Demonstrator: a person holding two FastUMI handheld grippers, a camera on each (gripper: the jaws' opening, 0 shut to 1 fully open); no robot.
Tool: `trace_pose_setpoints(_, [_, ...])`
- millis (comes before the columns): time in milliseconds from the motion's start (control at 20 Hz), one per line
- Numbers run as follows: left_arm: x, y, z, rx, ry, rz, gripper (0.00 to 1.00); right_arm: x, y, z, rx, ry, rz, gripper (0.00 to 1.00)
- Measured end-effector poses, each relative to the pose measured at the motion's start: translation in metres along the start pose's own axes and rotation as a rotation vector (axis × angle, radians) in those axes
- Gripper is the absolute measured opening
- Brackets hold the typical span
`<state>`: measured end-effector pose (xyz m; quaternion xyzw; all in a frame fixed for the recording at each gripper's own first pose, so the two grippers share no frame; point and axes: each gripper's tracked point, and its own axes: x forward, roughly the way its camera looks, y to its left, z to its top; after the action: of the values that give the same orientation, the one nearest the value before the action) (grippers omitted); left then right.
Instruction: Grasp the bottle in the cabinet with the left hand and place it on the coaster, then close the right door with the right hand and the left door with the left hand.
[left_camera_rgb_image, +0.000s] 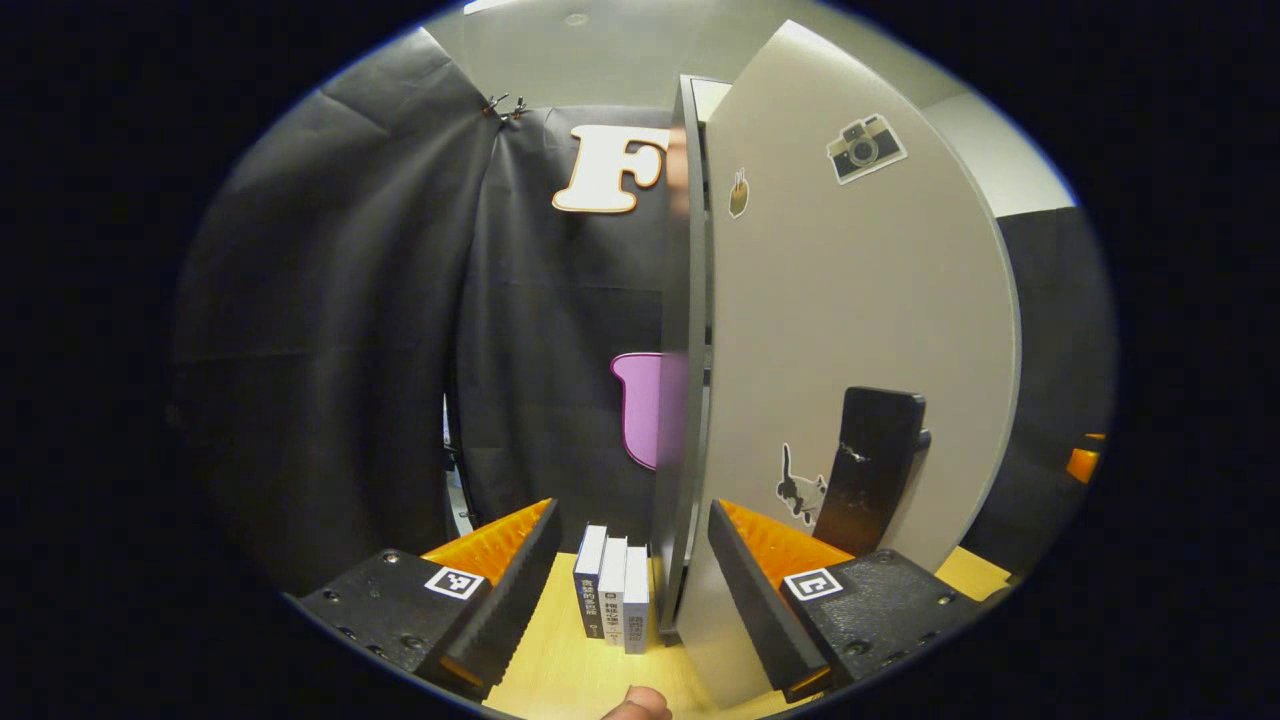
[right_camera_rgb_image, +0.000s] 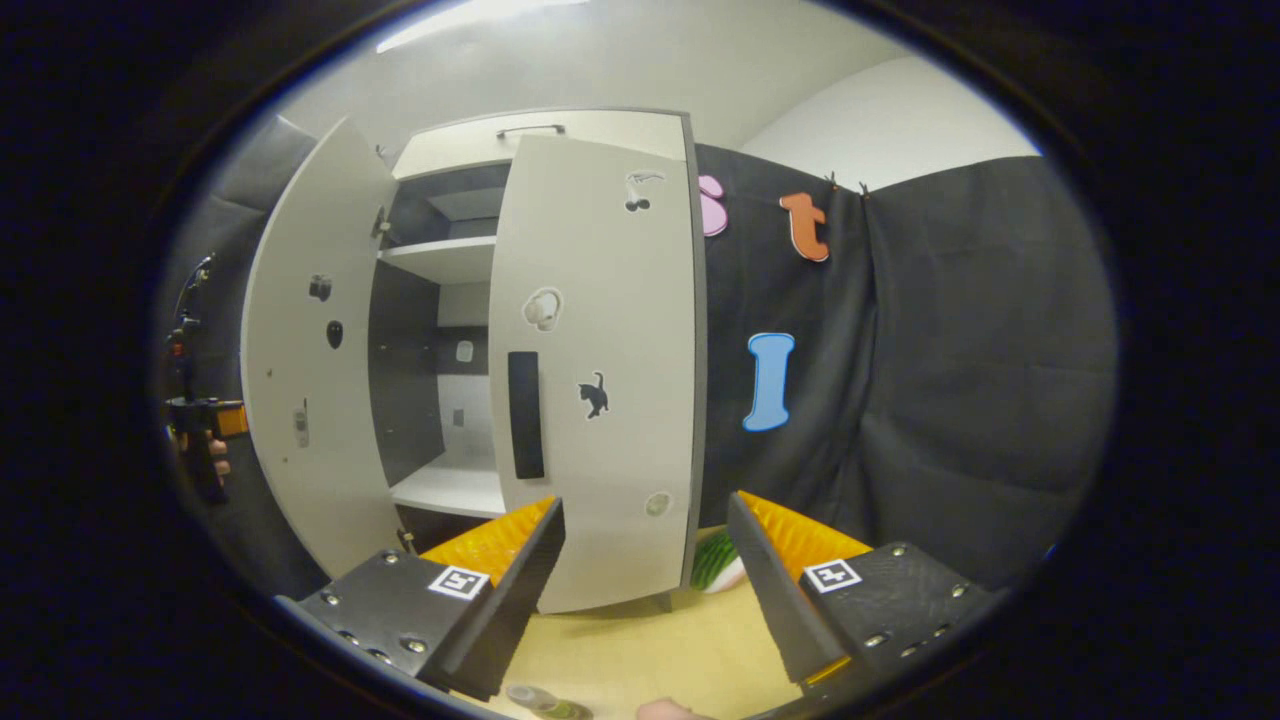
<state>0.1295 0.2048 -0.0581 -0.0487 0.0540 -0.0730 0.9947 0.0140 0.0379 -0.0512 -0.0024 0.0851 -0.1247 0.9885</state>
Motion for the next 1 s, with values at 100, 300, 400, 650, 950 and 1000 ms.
trace_pose_setpoints(100, [0.001, -0.006, -0.005, -0.003, 0.006, -0.006, 0.94, -0.001, -0.001, -0.001, 0.006, 0.003, -0.012, 0.95])
trace_pose_setpoints(300, [0.002, -0.015, -0.003, -0.003, 0.005, -0.007, 0.94, -0.003, -0.001, -0.001, 0.011, -0.002, -0.007, 0.99])
trace_pose_setpoints(400, [0.000, -0.018, -0.003, 0.000, 0.010, 0.005, 0.94, -0.003, -0.004, -0.003, 0.013, 0.003, 0.002, 0.99])
trace_pose_setpoints(650, [0.010, -0.036, -0.001, 0.027, 0.009, 0.020, 0.93, 0.000, -0.022, -0.002, 0.027, 0.008, 0.014, 0.99])
trace_pose_setpoints(950, [0.018, -0.079, -0.003, 0.025, 0.005, 0.028, 0.94, 0.009, -0.052, -0.004, -0.006, 0.008, 0.022, 0.99])
trace_pose_setpoints(1000, [0.021, -0.088, -0.004, 0.024, 0.005, 0.018, 0.94, 0.012, -0.057, -0.004, -0.001, 0.012, 0.021, 0.99])
